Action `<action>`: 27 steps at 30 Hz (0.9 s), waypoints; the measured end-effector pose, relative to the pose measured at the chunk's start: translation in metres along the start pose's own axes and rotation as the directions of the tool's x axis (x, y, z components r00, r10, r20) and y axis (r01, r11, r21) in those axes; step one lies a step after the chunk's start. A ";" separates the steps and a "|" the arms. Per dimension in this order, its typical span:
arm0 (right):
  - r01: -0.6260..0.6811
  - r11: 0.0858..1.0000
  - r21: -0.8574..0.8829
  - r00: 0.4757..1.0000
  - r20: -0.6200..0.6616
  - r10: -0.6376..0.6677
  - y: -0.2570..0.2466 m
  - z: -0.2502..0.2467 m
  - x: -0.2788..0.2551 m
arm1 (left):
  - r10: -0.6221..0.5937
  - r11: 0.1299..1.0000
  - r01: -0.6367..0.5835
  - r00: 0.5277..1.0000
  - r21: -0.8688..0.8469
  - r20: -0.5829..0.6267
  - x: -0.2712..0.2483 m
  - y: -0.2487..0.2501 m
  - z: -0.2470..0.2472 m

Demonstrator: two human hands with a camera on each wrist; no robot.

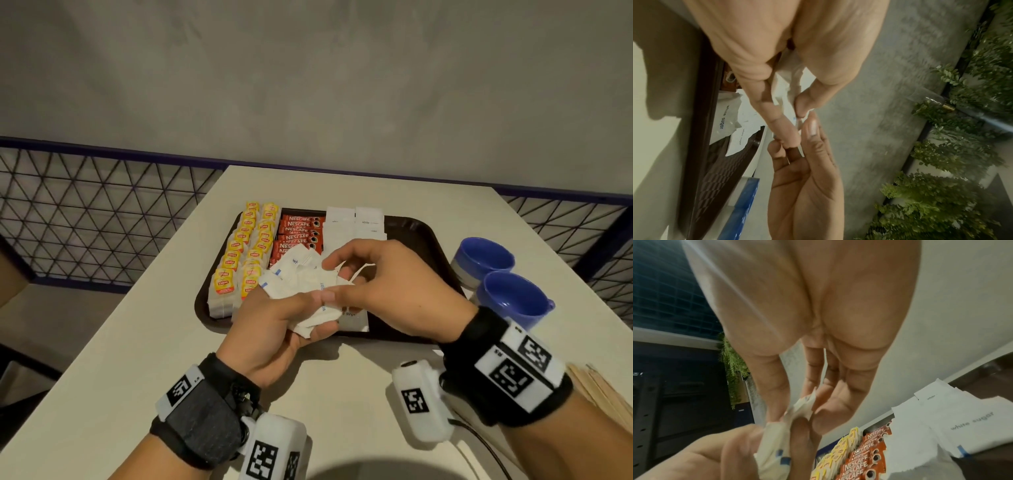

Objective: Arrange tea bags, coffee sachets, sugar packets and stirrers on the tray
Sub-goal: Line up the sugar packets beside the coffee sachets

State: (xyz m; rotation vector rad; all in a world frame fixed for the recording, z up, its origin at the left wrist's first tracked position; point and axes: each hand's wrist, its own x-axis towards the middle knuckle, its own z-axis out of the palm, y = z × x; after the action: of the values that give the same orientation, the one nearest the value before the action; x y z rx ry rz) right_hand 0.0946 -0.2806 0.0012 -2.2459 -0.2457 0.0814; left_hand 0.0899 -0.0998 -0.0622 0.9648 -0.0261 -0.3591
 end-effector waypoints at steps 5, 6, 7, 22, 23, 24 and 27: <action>0.000 0.997 0.078 1.000 0.002 0.000 -0.003 -0.001 -0.003 | 0.010 0.999 -0.007 0.999 0.045 -0.048 0.000 -0.002 0.003; -0.012 0.995 0.097 1.000 0.011 0.011 -0.003 -0.003 -0.003 | 0.001 1.000 0.000 0.998 0.023 -0.070 0.001 -0.001 0.004; -0.027 0.993 0.114 0.999 0.024 0.024 -0.003 -0.005 -0.002 | -0.008 1.000 0.008 0.996 0.001 -0.091 0.001 0.000 0.004; 0.198 0.948 0.250 0.978 -0.107 -0.176 0.001 -0.025 -0.010 | -0.064 0.994 0.060 0.997 -0.087 -0.038 -0.001 0.002 0.005; 0.204 0.954 0.218 0.979 -0.055 -0.197 0.001 -0.023 -0.011 | -0.063 0.993 0.059 0.998 -0.098 -0.032 -0.001 0.003 0.006; 0.204 0.963 0.176 0.978 -0.006 -0.206 0.002 -0.022 -0.013 | -0.064 0.991 0.061 0.998 -0.115 -0.026 -0.001 0.003 0.007; 0.175 0.978 0.117 0.983 0.040 -0.181 0.003 -0.018 -0.015 | -0.084 0.975 0.075 0.996 -0.208 -0.031 -0.002 0.006 0.008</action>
State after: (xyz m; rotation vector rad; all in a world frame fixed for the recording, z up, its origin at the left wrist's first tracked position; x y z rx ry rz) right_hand 0.0835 -0.2994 0.0098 -2.1012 -0.4569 0.0545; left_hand 0.0883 -0.1022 -0.0521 0.7680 0.0850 -0.4080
